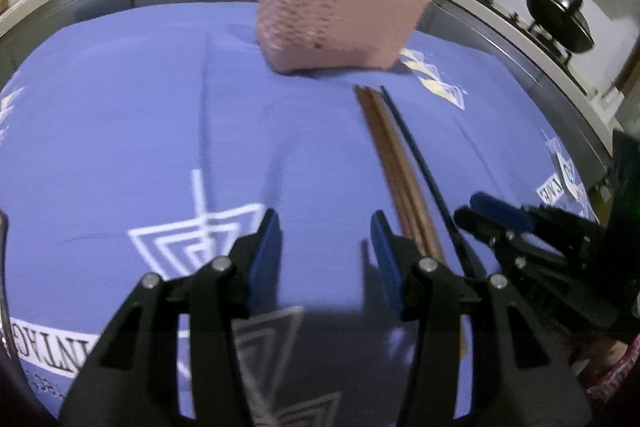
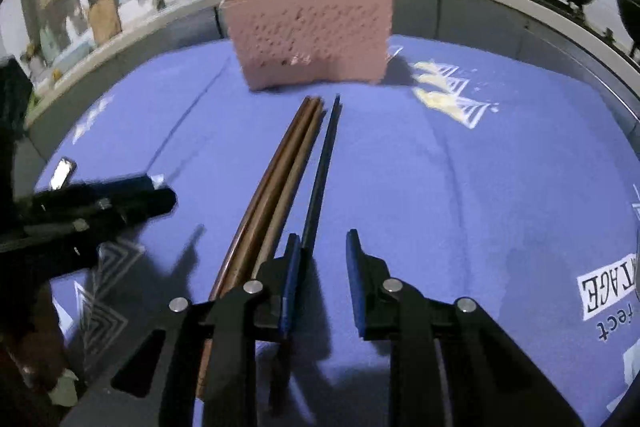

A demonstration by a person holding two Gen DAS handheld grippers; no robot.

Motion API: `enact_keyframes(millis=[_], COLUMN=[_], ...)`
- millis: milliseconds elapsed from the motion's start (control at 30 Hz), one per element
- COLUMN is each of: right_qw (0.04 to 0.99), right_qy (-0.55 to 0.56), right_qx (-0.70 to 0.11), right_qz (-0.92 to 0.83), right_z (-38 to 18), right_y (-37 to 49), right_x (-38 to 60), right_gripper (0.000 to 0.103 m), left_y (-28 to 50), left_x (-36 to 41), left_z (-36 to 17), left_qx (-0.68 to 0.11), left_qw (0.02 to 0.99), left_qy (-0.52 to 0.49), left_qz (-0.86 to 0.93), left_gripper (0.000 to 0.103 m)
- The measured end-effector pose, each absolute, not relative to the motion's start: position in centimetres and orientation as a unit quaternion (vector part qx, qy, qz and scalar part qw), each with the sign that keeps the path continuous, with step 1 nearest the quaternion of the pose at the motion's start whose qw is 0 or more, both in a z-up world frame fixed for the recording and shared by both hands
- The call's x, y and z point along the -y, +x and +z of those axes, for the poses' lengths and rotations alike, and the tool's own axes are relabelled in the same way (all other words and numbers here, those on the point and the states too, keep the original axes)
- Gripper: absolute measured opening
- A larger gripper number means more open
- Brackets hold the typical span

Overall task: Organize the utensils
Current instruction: 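Return the left tool to the chopstick bundle, then close the left tool on a brown chopstick and lift it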

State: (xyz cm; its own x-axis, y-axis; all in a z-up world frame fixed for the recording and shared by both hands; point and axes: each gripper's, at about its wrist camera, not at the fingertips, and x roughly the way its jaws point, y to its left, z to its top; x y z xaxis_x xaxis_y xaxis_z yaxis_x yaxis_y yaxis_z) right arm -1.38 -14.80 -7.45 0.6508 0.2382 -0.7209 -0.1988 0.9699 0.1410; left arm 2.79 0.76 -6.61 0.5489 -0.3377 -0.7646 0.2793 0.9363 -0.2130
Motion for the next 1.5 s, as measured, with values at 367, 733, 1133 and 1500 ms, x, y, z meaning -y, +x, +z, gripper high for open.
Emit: enact_keyframes(millis=[367,733,1133,1500], right_qw=[0.906,0.903,0.909,0.906], right_qy=[0.091,0.105,0.025,0.01], right_qx=[-0.396,-0.391,-0.391,-0.408], right_qz=[0.123,0.142,0.142,0.113], right_z=[-7.7,-7.9,-8.5,-8.8], right_y=[-1.7,-1.7,-2.0,-3.2], right_x=[18.0,18.2,15.3,17.2], right_gripper=[0.024,0.024,0.015,0.006], left_y=[3.0,3.6,4.2,2.4], left_x=[3.8,4.8,3.8,-3.4], left_z=[-8.0,-7.9,-8.1,-8.0], left_qx=[-0.458,-0.455,-0.453,-0.466], left_qw=[0.87,0.875,0.877,0.876], left_qy=[0.031,0.048,0.057,0.017], left_qz=[-0.179,-0.157,-0.15,-0.122], left_gripper=[0.046,0.041,0.006,0.006])
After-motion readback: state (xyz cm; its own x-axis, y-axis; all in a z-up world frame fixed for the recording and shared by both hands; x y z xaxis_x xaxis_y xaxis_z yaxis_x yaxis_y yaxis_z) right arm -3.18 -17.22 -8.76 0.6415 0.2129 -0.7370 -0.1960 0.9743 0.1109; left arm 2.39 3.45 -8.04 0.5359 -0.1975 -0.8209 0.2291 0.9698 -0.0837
